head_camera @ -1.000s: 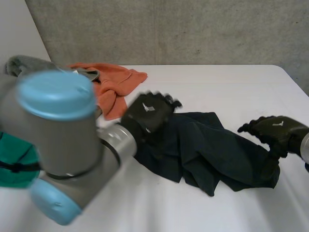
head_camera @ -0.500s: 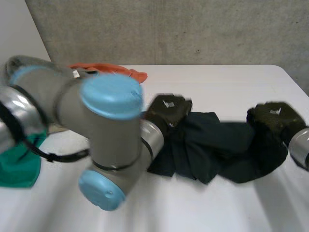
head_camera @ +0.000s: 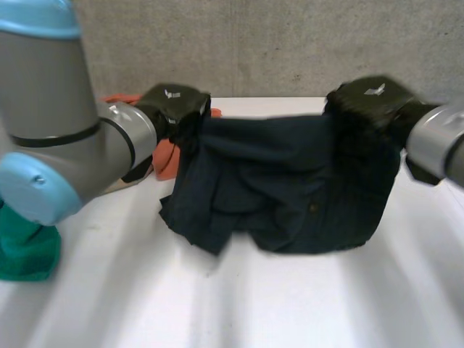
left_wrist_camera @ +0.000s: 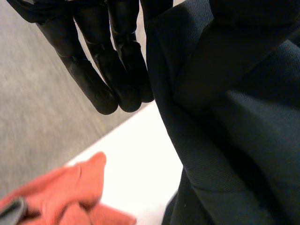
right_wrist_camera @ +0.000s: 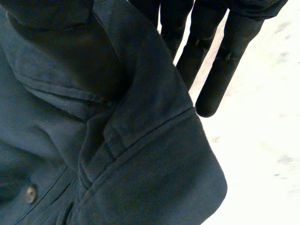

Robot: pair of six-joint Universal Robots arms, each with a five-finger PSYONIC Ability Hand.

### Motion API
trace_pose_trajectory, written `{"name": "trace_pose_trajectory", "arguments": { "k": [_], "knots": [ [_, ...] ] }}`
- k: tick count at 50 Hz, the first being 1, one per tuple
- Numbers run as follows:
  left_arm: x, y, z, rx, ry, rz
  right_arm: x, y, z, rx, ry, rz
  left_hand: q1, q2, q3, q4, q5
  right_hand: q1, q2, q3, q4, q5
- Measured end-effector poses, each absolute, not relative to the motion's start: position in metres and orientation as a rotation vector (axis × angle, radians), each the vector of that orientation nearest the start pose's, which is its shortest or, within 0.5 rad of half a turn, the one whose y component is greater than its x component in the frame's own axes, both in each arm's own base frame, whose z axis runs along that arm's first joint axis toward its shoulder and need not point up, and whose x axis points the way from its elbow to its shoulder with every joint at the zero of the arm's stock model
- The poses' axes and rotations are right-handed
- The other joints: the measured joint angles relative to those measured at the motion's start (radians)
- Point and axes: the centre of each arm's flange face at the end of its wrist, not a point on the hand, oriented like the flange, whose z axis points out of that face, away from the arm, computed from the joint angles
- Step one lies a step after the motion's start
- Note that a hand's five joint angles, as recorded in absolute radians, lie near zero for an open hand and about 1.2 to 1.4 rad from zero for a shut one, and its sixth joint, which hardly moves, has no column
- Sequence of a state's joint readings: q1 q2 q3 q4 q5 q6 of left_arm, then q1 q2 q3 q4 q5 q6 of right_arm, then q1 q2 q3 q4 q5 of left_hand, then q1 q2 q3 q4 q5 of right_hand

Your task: Fold the laundry.

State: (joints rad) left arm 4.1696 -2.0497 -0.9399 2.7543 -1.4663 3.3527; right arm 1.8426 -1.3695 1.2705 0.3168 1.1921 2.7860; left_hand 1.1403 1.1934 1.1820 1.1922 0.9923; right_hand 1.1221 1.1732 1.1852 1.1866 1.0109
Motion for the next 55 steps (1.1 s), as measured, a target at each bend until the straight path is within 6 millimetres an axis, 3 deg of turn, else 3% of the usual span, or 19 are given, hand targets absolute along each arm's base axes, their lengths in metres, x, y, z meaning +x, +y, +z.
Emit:
{"name": "trace_pose_trajectory", "arguments": {
  "k": [6, 11, 13, 16, 18, 20, 22, 25, 27, 31, 34, 35, 38, 40, 42, 44, 46, 50, 55],
  "knots": [
    [-0.328, -0.299, 0.250, 1.112, 2.523, -1.945, 0.271, -0.283, 0.262, -1.108, 2.095, -1.748, 0.000, 0.000, 0.000, 0.000, 0.000, 0.000, 0.000, 0.000, 0.000, 0.001],
    [-0.336, -0.322, 0.248, 1.086, 2.459, -2.018, 0.279, -0.305, 0.250, -1.106, 2.095, -1.868, 0.000, 0.000, 0.001, 0.000, 0.000, 0.000, 0.000, 0.000, 0.004, 0.001],
    [-0.340, -0.336, 0.269, 1.031, 2.355, -2.163, 0.284, -0.326, 0.258, -1.045, 2.037, -2.050, 0.000, 0.003, 0.003, 0.001, 0.000, 0.000, 0.000, 0.000, 0.006, 0.001],
    [-0.342, -0.347, 0.318, 0.921, 2.148, -2.429, 0.285, -0.347, 0.291, -0.901, 1.902, -2.310, 0.000, 0.003, 0.004, 0.003, 0.000, 0.000, 0.000, 0.000, 0.006, 0.001],
    [-0.342, -0.344, 0.369, 0.826, 1.928, -2.671, 0.283, -0.357, 0.337, -0.720, 1.713, -2.538, 0.000, 0.003, 0.004, 0.003, 0.000, 0.000, 0.000, 0.002, 0.007, 0.001],
    [-0.341, -0.339, 0.393, 0.790, 1.823, -2.772, 0.280, -0.356, 0.362, -0.637, 1.610, -2.624, 0.000, 0.003, 0.004, 0.003, 0.000, 0.000, 0.000, 0.003, 0.007, 0.001],
    [-0.337, -0.325, 0.433, 0.750, 1.645, -2.926, 0.275, -0.348, 0.408, -0.519, 1.415, -2.739, 0.000, 0.003, 0.004, 0.003, 0.000, 0.000, 0.000, 0.003, 0.007, 0.001],
    [-0.334, -0.314, 0.448, 0.755, 1.606, -2.963, 0.271, -0.338, 0.431, -0.521, 1.348, -2.744, 0.000, 0.003, 0.004, 0.003, 0.000, 0.000, 0.000, 0.003, 0.007, 0.001],
    [-0.333, -0.312, 0.441, 0.779, 1.671, -2.919, 0.270, -0.332, 0.427, -0.590, 1.411, -2.679, 0.000, 0.003, 0.004, 0.004, 0.000, 0.000, 0.002, 0.005, 0.007, 0.004],
    [-0.331, -0.317, 0.408, 0.847, 1.870, -2.756, 0.270, -0.323, 0.392, -0.763, 1.640, -2.456, 0.000, 0.003, 0.004, 0.004, 0.000, 0.000, 0.007, 0.006, 0.007, 0.004],
    [-0.330, -0.320, 0.363, 0.937, 2.077, -2.556, 0.269, -0.312, 0.345, -0.921, 1.865, -2.185, 0.000, 0.003, 0.004, 0.004, 0.000, 0.000, 0.007, 0.006, 0.007, 0.004],
    [-0.330, -0.320, 0.357, 0.950, 2.098, -2.532, 0.268, -0.310, 0.340, -0.936, 1.888, -2.155, 0.000, 0.003, 0.004, 0.004, 0.000, 0.000, 0.007, 0.006, 0.007, 0.004],
    [-0.330, -0.318, 0.303, 1.077, 2.271, -2.321, 0.265, -0.299, 0.287, -1.068, 2.059, -1.897, 0.000, 0.003, 0.004, 0.004, 0.000, 0.000, 0.007, 0.006, 0.007, 0.004],
    [-0.330, -0.317, 0.282, 1.127, 2.320, -2.246, 0.264, -0.296, 0.268, -1.104, 2.104, -1.823, 0.000, 0.003, 0.004, 0.004, 0.000, 0.000, 0.006, 0.004, 0.006, 0.003],
    [-0.329, -0.316, 0.242, 1.214, 2.390, -2.110, 0.263, -0.294, 0.236, -1.157, 2.170, -1.716, -0.023, -0.035, -0.024, -0.026, -0.024, -0.032, -0.067, -0.078, -0.079, -0.072],
    [-0.329, -0.316, 0.218, 1.259, 2.420, -2.026, 0.263, -0.295, 0.213, -1.185, 2.213, -1.659, -0.152, -0.183, -0.155, -0.161, -0.144, -0.151, -0.202, -0.209, -0.208, -0.203],
    [-0.328, -0.315, 0.198, 1.297, 2.437, -1.952, 0.262, -0.296, 0.194, -1.202, 2.254, -1.623, -0.550, -0.540, -0.524, -0.539, -0.513, -0.255, -0.309, -0.316, -0.315, -0.306],
    [-0.326, -0.313, 0.187, 1.336, 2.436, -1.871, 0.259, -0.300, 0.176, -1.199, 2.320, -1.607, -0.710, -0.743, -0.729, -0.751, -0.727, -0.594, -0.650, -0.654, -0.654, -0.660],
    [-0.323, -0.308, 0.206, 1.336, 2.398, -1.874, 0.255, -0.302, 0.178, -1.147, 2.366, -1.643, -0.792, -0.851, -0.835, -0.853, -0.837, -0.894, -0.949, -0.958, -0.954, -0.959]
  ]
}}
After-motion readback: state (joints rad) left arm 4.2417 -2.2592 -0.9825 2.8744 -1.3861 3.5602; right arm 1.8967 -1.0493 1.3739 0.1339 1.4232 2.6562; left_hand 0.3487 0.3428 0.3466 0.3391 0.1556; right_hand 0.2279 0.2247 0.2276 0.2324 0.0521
